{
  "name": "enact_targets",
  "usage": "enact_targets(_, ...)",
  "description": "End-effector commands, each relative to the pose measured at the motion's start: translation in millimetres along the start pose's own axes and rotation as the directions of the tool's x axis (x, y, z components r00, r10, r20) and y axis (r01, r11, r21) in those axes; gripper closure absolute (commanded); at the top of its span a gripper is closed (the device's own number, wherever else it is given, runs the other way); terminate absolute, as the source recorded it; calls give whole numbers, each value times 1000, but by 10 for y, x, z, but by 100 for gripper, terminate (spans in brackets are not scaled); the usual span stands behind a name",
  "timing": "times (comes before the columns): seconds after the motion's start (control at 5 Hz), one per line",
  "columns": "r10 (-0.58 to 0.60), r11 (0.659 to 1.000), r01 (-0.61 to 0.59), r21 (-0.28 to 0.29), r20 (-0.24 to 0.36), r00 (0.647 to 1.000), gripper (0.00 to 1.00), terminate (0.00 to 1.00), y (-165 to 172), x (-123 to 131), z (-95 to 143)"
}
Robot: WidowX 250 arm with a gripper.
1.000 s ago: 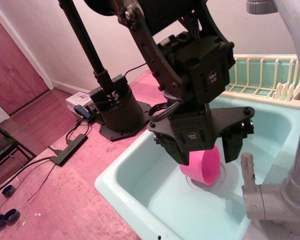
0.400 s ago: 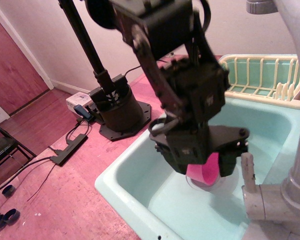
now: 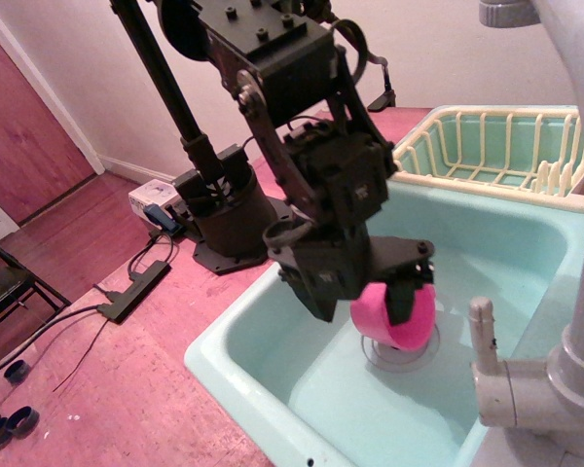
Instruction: Flip cup upright
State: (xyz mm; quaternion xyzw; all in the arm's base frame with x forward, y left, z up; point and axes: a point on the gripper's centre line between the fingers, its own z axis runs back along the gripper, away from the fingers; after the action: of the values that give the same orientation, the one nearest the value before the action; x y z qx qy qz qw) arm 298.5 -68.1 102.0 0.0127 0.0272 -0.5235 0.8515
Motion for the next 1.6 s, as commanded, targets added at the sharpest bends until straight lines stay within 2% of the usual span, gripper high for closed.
enact_targets(0.0, 22, 998, -25, 66, 46, 999, 0, 0, 71, -104, 153)
enact_targets(0.2, 41, 995, -45, 90, 51, 998, 100, 0, 99, -49, 147)
enact_targets(0.6, 37, 994, -44, 100, 66, 997, 100, 0, 78, 122, 36)
enact_targets(0.8, 53, 993, -61, 97, 80, 995, 0, 0, 45, 158, 46)
enact_targets(1.0, 73, 991, -82, 110, 83, 994, 0, 0, 18, 155, 80)
enact_targets(1.4, 112, 986, -117, 122, 50, 993, 0, 0, 26, 105, 435)
